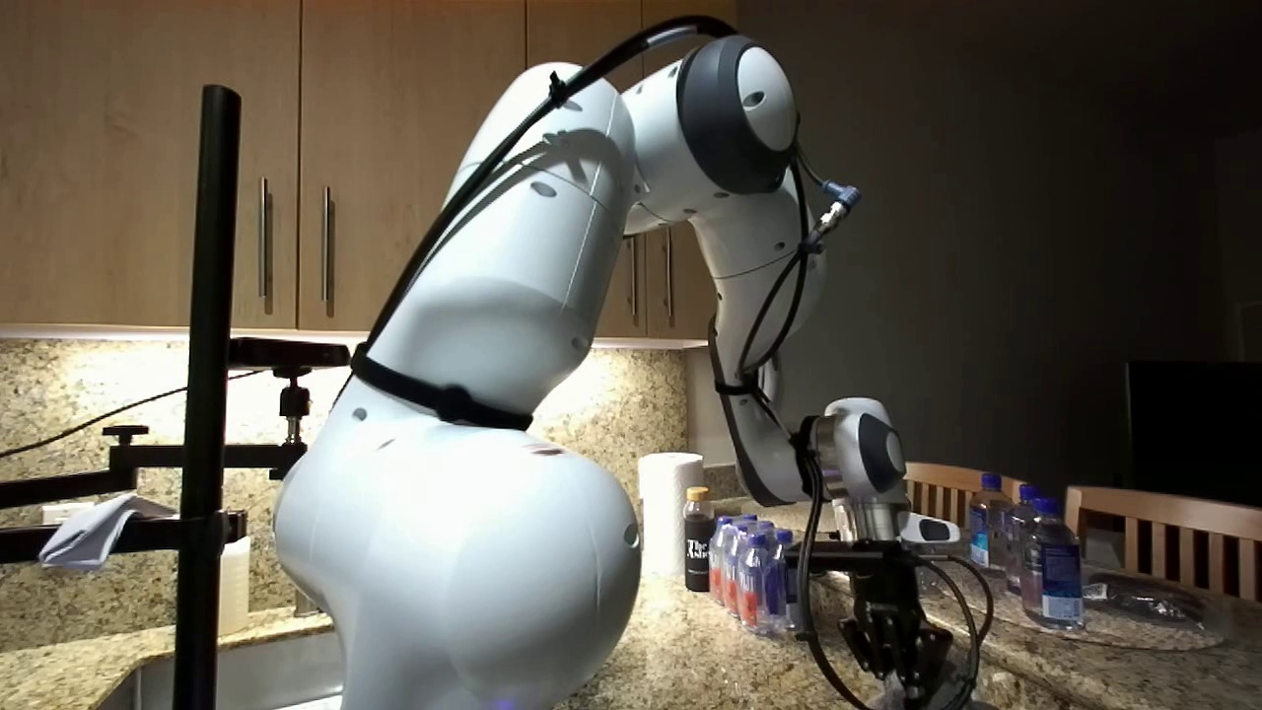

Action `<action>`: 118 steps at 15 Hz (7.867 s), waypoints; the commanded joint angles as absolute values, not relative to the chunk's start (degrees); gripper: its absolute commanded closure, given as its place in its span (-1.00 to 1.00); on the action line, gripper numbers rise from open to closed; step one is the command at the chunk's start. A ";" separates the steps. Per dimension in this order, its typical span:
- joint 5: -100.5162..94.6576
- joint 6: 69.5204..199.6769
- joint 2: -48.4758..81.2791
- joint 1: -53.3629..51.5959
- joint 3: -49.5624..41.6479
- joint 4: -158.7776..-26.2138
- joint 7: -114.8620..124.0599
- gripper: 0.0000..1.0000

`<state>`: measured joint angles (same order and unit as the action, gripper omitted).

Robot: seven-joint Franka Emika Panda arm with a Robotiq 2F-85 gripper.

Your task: Move the towel to the left

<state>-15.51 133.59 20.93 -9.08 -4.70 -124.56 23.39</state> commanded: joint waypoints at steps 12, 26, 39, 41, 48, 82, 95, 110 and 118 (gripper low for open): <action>-19.39 113.47 11.15 -9.30 -3.11 -115.36 30.39 0.80; -17.06 110.69 11.14 -11.75 3.54 -98.09 49.19 0.81; -17.74 108.80 17.12 -19.46 5.84 -85.59 63.35 0.81; -17.88 108.67 16.65 -20.36 6.13 -87.05 65.56 0.81; -18.12 108.36 16.57 -22.07 7.13 -93.11 74.34 0.81; -12.85 126.69 27.35 -24.95 10.45 -108.25 89.39 0.82; -11.24 125.92 28.47 -25.41 10.23 -106.12 88.59 -0.87; -5.45 120.65 22.03 -22.15 11.70 -107.45 71.83 -1.00; -1.11 113.34 17.13 -19.24 11.64 -108.82 52.06 -1.00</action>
